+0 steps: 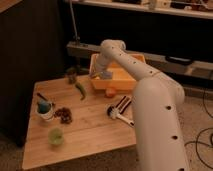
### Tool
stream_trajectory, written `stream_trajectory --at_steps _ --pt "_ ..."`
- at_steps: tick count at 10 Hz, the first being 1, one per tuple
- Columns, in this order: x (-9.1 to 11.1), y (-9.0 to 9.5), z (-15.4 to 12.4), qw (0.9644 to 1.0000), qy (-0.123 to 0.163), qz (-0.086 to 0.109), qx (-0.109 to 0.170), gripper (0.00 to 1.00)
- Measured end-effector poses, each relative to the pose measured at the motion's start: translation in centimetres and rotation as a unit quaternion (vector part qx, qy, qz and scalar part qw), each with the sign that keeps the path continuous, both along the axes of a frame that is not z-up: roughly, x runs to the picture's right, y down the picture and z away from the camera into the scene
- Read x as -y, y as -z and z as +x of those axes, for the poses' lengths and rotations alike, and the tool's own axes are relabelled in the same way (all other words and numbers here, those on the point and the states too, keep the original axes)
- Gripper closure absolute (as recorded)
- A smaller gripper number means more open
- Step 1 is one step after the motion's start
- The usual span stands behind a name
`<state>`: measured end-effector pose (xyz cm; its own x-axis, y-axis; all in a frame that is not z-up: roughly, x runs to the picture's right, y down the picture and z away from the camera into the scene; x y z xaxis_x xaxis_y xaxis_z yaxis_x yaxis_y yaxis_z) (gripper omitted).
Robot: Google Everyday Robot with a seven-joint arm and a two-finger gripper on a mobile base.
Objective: Wipe tray with towel
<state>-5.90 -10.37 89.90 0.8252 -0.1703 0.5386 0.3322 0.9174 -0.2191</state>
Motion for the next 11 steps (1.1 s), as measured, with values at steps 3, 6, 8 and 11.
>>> stream_trajectory --at_steps 3,6,8,11 --pt "-1.2 1.2 5.6 0.9997 -0.016 -0.012 -0.015 1.0" --pt "-2.5 3.0 9.9 0.9985 -0.039 -0.015 -0.036 1.0" --pt "-2.8 3.3 11.7 0.9967 -0.066 -0.025 -0.041 1.0" --pt "-2.1 3.0 13.6 0.9949 -0.09 -0.015 -0.042 1.0"
